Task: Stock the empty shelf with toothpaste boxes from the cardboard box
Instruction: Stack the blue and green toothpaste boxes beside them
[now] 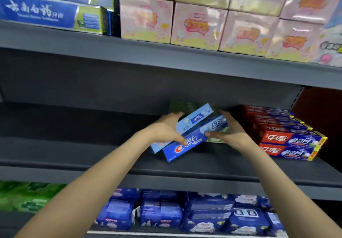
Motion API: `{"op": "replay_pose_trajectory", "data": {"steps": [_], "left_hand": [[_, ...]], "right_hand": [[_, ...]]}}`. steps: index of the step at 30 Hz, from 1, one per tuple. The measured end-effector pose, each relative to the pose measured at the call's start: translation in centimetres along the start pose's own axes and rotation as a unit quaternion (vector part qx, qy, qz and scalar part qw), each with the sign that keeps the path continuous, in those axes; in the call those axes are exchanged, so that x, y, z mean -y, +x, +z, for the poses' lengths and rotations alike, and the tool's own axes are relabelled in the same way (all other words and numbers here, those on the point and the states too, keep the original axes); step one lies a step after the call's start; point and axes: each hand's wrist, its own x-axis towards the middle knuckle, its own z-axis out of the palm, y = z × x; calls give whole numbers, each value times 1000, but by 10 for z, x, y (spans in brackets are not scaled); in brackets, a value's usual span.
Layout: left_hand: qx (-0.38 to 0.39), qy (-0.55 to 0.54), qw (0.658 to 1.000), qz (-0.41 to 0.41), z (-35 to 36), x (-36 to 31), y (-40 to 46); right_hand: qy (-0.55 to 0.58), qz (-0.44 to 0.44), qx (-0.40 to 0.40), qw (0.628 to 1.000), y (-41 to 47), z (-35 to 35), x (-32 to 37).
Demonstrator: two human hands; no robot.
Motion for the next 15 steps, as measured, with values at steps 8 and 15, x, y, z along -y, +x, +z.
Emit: {"op": "replay_pose_trajectory", "data": {"steps": [8,15], "left_hand": [[-73,2,997,-41,5,-2,10],[-78,-31,996,-10,6,-3,9]], "right_hand": [[-133,-26,-113,984,5,3,-29],[-278,-43,-95,955,-2,15,-54]]}}
